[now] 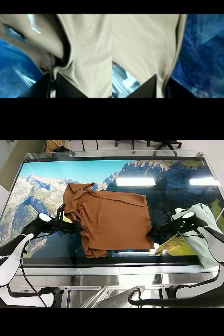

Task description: Fold the shirts.

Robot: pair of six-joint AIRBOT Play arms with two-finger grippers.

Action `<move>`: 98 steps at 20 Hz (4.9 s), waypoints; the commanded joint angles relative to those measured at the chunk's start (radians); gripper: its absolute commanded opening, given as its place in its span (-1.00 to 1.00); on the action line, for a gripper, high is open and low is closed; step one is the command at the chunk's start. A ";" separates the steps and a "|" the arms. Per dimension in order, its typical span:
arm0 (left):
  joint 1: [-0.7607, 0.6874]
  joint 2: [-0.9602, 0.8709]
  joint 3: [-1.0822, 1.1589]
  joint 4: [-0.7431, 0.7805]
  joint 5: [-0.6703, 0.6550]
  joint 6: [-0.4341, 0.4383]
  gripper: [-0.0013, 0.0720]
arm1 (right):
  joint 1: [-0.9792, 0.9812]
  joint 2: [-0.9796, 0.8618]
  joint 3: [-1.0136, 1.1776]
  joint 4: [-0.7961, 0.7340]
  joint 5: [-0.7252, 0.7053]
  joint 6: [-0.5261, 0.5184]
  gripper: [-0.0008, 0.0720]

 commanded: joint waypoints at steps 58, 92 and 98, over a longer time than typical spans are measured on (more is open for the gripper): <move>0.493 -0.339 0.654 0.140 -0.478 0.070 0.83 | -0.192 0.087 0.201 -0.012 -0.040 0.068 0.02; 0.586 0.260 0.801 -0.917 -0.705 0.226 -0.91 | 0.085 0.602 0.616 0.133 -0.241 -0.112 -0.93; 0.934 0.623 1.078 -1.012 -0.441 0.135 -0.91 | 0.084 0.679 0.978 0.117 -0.327 -0.096 -0.93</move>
